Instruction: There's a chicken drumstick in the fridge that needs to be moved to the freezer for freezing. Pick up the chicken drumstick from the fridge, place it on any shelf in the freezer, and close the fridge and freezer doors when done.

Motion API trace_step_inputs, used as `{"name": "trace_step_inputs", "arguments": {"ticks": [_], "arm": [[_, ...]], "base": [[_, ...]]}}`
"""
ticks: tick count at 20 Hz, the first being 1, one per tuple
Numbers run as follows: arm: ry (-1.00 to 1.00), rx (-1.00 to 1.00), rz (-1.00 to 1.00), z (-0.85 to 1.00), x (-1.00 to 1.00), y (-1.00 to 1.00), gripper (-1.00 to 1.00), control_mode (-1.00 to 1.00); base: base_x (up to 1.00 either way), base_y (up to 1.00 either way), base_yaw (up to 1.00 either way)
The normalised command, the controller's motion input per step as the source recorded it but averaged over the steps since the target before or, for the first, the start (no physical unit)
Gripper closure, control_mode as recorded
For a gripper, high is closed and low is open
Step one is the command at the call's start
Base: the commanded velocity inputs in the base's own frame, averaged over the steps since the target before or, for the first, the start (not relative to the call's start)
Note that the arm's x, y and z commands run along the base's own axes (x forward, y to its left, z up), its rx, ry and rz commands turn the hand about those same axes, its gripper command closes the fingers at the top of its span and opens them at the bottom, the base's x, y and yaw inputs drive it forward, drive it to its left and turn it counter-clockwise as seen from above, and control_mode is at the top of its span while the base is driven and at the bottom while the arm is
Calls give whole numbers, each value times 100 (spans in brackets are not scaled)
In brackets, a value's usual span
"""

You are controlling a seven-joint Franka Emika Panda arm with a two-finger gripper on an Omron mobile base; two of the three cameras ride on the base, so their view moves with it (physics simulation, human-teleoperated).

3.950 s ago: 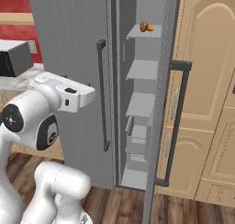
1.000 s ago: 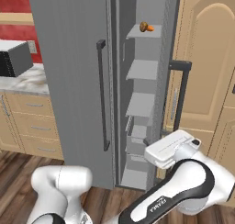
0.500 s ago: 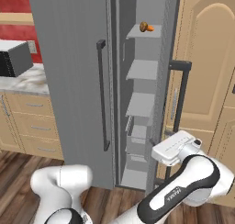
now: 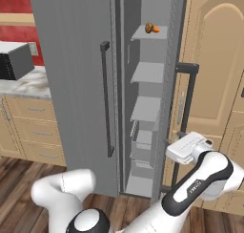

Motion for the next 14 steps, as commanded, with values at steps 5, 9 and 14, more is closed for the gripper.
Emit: {"name": "trace_step_inputs", "arguments": {"ticks": [5, 9, 14], "arm": [[2, 0, 4, -29, 52, -26, -100, -100], [5, 0, 3, -29, 66, -21, -100, -100], [6, 0, 3, -29, 68, -26, -100, -100]], "base": [[0, 0, 0], [0, 0, 0], [0, 0, 0]]}}
